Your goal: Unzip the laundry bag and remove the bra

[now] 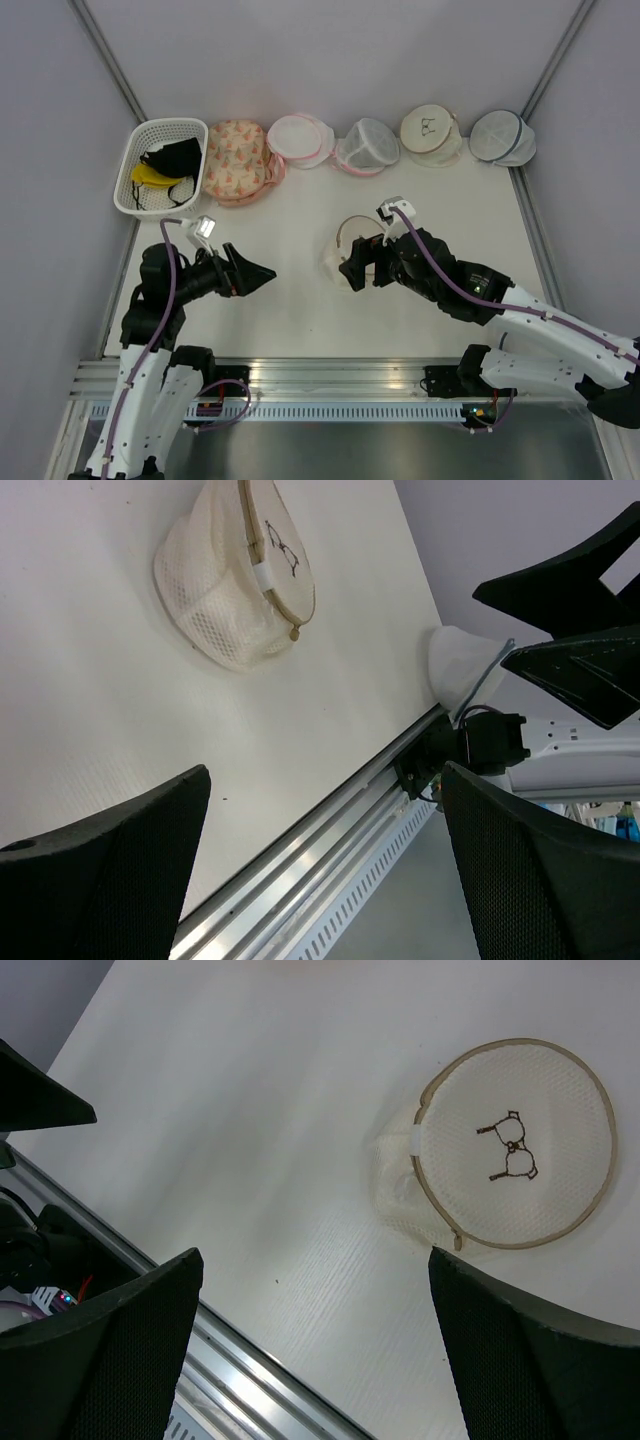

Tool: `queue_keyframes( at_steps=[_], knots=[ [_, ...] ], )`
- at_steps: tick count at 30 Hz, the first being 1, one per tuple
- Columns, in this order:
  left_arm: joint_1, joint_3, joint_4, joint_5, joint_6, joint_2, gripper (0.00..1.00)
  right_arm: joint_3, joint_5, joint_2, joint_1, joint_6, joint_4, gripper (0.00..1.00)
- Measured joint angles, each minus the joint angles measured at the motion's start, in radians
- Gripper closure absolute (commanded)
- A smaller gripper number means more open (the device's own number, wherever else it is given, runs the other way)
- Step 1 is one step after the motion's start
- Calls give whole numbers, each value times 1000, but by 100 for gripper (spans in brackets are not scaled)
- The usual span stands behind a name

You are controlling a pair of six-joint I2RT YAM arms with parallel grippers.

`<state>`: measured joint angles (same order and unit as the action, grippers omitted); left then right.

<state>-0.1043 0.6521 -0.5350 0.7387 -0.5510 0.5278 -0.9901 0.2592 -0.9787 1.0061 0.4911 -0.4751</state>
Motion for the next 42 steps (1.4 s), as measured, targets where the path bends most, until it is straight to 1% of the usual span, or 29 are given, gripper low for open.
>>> queue_keyframes(
  at_steps=[5, 10, 12, 15, 16, 17, 19, 24, 28, 33, 38, 42],
  knots=[
    [0, -1, 73, 6, -23, 34, 0, 2, -15, 8, 0, 14, 2, 2],
    [-35, -4, 198, -16, -48, 173, 0, 43, -9, 79, 0, 31, 10, 2],
    [-87, -4, 252, -53, -58, 251, 0, 50, 5, 103, 0, 39, 0, 2],
    [-217, 2, 307, -156, -64, 373, 0, 52, 35, 114, 0, 57, -26, 2],
    [-238, 13, 317, -190, -66, 412, 0, 53, 41, 114, 0, 63, -35, 2],
    [-307, 27, 328, -219, -66, 453, 0, 56, 52, 114, 0, 69, -47, 2],
    [-380, 65, 369, -275, -70, 540, 0, 70, 72, 120, 0, 86, -73, 2],
    [-463, 131, 464, -399, -92, 695, 0, 97, 119, 161, 0, 121, -136, 2],
    [-510, 179, 495, -499, -108, 782, 1, 109, 148, 202, 0, 153, -176, 2],
    [-563, 231, 489, -628, -130, 868, 1, 137, 169, 242, 0, 187, -211, 2],
    [-608, 283, 478, -710, -153, 958, 1, 142, 183, 265, 0, 206, -237, 2],
    [-640, 315, 476, -748, -167, 1028, 0, 143, 189, 271, 0, 218, -245, 2]
  ],
)
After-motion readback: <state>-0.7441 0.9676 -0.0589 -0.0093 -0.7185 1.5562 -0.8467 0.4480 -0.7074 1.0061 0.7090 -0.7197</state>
